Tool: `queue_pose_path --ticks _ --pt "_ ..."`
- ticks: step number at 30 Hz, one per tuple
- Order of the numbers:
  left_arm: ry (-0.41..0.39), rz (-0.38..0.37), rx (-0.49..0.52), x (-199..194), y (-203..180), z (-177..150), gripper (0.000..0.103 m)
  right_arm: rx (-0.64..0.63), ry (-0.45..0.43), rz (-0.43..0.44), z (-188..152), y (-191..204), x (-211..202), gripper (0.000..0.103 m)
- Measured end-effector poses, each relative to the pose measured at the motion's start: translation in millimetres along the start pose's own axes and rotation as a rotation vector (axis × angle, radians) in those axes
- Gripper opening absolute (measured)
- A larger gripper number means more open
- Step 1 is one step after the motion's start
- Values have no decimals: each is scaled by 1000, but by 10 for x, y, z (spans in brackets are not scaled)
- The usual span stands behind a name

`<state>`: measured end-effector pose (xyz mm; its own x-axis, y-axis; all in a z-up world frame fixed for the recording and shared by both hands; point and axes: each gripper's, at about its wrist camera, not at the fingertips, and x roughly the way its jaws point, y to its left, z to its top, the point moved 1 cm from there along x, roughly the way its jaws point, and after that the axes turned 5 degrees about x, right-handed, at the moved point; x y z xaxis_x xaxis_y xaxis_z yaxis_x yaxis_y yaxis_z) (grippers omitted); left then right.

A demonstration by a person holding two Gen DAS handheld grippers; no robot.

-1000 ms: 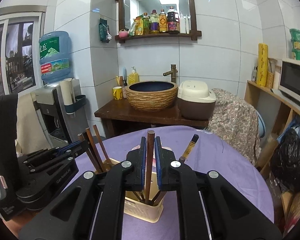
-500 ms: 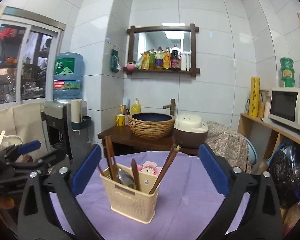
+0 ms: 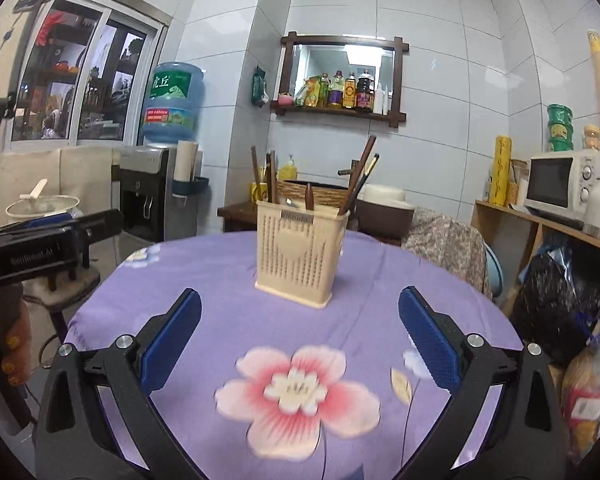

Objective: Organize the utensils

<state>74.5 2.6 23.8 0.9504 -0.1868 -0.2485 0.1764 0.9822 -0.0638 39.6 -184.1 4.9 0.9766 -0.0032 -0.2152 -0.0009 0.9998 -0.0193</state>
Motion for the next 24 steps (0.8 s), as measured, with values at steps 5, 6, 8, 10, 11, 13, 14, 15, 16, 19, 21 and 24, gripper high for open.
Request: queue_pose_path --ticks 5,6,8,10,11,13,14,15,16,19,21,24 --pt "-3 40 22 -305 -47 -247 98 55 12 -21 -214 11 -317 97" --pt "-7 52 35 -368 -63 -287 98 68 17 -27 -248 11 -378 97" --pt "-6 62 32 -452 -75 -326 98 86 20 -44 -290 17 -462 97" --pt "-6 53 19 -512 -75 -350 98 94 24 -51 -305 4 -512 97" --pt "-6 48 13 -536 -76 -338 98 97 27 -47 -311 3 -531 97" --pt "-17 49 21 -580 -84 -340 98 101 25 -49 -298 6 -556 97" --pt "-24 61 31 -588 -84 -330 98 101 21 -53 -295 0 -566 97" --pt "-28 68 40 -598 -90 -328 98 101 19 -57 -291 -6 -572 97" --pt "-31 72 45 -619 -91 -344 98 103 23 -55 -285 -17 -566 97" --pt "-42 78 51 -655 -95 -366 98 114 19 -55 -269 -54 -562 97" --pt "-40 74 54 -663 -98 -383 98 118 23 -49 -253 -64 -552 97" --pt "-41 72 54 -674 -105 -391 98 117 25 -50 -253 -62 -552 97"
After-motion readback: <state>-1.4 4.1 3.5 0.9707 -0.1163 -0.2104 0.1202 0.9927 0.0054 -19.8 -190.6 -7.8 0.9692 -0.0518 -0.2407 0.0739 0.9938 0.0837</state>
